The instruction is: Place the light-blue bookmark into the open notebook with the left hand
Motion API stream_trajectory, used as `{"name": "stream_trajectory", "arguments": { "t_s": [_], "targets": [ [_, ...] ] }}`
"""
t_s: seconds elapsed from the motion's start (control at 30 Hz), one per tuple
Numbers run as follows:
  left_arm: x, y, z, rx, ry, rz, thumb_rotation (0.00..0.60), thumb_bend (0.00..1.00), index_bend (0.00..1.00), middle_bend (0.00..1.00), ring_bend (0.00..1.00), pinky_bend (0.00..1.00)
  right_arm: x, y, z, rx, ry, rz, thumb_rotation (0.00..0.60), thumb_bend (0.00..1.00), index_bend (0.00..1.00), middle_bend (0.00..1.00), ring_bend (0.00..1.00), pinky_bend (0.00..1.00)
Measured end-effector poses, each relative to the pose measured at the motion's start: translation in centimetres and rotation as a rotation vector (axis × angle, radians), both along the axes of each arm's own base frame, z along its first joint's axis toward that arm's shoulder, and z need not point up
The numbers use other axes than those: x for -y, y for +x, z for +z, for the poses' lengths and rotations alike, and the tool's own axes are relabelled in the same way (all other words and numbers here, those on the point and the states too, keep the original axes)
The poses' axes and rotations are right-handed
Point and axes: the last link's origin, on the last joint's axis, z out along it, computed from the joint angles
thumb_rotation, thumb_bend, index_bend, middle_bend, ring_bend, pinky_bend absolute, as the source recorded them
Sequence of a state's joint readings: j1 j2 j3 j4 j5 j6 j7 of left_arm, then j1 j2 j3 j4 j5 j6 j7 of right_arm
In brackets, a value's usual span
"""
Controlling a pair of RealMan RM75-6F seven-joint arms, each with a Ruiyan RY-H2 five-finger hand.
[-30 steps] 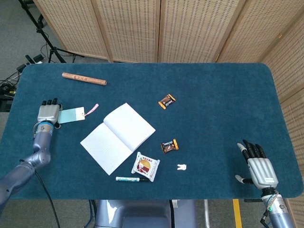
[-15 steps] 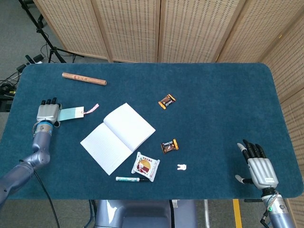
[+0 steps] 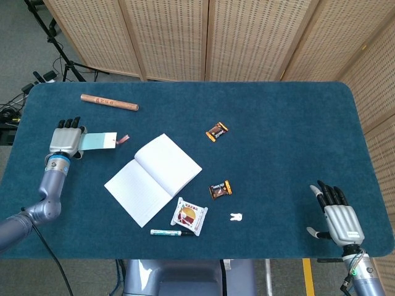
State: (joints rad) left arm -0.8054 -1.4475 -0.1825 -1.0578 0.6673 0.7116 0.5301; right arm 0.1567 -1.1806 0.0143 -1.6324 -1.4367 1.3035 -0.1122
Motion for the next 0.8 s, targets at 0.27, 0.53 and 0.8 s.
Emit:
{"name": "stream_trajectory", "arguments": {
  "t_s": [0.27, 0.53, 0.8],
  "targets": [
    [2.6, 2.3, 0.8, -0.006, -0.063, -0.149, 0.600, 0.33, 0.33, 0.00, 0.00, 0.00, -0.2, 0.1, 0.3, 0.013, -0.005, 0.007, 0.600, 0.16, 0.00, 0.00, 0.00, 0.00],
    [5.0, 3.5, -0.1, -0.076, -0.141, -0.310, 0.600, 0.33, 0.33, 0.00, 0.00, 0.00, -0.3, 0.1, 0.7, 0.025, -0.018, 0.010, 0.600, 0.16, 0.00, 0.00, 0.00, 0.00],
    [6.5, 3.7, -2.0, -0.082, -0.217, -0.416, 0.600, 0.33, 0.33, 0.00, 0.00, 0.00, -0.2, -0.1, 0.9, 0.032, -0.024, 0.010, 0.600, 0.16, 0.00, 0.00, 0.00, 0.00]
  ]
}}
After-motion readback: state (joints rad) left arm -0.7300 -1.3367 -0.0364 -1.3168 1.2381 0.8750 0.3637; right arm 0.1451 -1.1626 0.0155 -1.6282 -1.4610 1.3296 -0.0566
